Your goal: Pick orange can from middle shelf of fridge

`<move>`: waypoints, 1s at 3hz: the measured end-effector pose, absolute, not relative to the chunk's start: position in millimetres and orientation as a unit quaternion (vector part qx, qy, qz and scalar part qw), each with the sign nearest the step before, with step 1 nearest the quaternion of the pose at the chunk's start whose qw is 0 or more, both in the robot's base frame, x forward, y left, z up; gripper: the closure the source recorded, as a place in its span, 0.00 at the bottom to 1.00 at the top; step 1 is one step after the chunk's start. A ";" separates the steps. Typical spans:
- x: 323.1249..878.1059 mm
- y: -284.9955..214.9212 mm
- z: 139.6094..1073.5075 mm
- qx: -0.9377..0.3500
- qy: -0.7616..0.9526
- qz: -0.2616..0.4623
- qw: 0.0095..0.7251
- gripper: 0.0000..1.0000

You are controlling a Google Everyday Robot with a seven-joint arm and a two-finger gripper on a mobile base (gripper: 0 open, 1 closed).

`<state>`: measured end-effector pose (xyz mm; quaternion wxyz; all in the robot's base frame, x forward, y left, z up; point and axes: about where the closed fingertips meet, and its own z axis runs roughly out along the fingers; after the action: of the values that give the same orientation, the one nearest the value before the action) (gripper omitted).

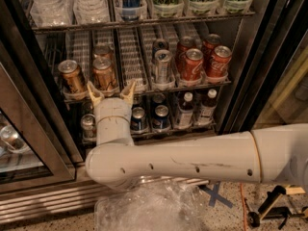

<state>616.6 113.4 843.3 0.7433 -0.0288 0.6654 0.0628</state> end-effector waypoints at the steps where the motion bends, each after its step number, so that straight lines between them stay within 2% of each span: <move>1: 631.3 121.8 846.5 -0.038 0.664 0.074 0.743 0.23; 3: 658.8 130.1 849.5 -0.047 0.664 0.090 0.741 0.25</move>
Offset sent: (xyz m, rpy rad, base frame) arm 0.0431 0.0203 0.0054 0.0132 0.0001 0.0749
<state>658.8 130.1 849.5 0.7412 -0.0467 0.6636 0.0899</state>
